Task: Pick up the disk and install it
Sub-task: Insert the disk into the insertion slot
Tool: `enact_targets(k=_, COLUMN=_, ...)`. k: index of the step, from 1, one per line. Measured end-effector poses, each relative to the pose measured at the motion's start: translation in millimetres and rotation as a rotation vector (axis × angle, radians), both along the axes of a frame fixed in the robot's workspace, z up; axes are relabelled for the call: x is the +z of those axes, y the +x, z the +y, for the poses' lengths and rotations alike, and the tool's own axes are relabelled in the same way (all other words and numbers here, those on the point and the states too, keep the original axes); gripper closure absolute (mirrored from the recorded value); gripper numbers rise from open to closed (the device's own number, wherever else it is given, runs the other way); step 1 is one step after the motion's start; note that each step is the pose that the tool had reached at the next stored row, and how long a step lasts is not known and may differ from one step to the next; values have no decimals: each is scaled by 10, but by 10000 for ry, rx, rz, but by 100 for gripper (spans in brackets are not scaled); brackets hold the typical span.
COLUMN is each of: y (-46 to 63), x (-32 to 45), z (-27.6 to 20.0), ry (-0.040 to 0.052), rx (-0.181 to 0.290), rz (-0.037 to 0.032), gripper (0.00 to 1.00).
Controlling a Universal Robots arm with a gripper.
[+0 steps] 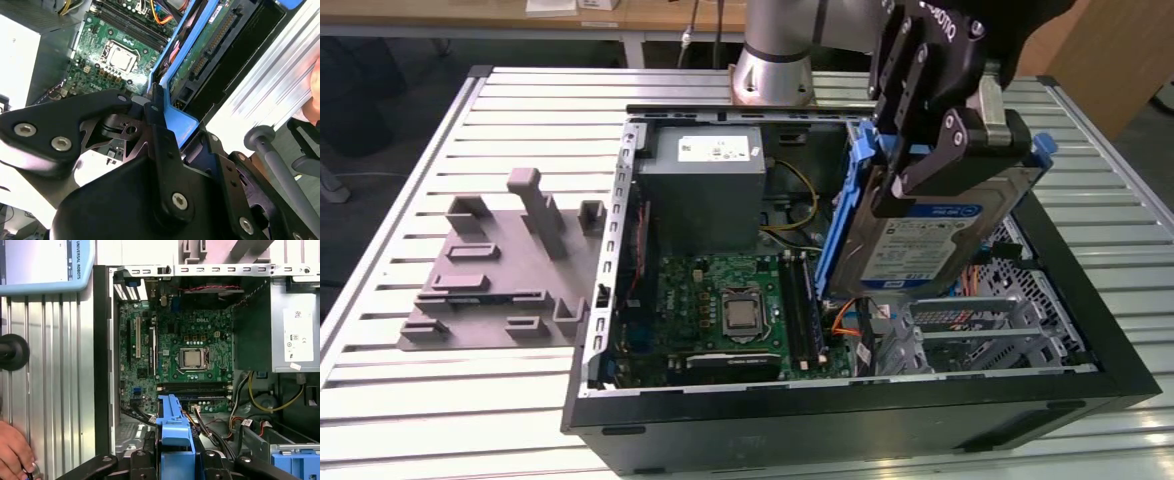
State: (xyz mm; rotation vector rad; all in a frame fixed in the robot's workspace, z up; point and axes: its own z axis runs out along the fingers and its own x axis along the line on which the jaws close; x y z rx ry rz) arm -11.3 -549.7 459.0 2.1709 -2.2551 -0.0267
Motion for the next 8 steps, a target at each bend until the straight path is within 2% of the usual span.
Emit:
enact_targets(k=3, y=9, x=-11, z=-27, ry=-10, rx=0, rz=0, gripper=64)
enact_targets(k=8, y=50, x=-24, z=-42, ry=-14, rx=-1, rz=0, gripper=64)
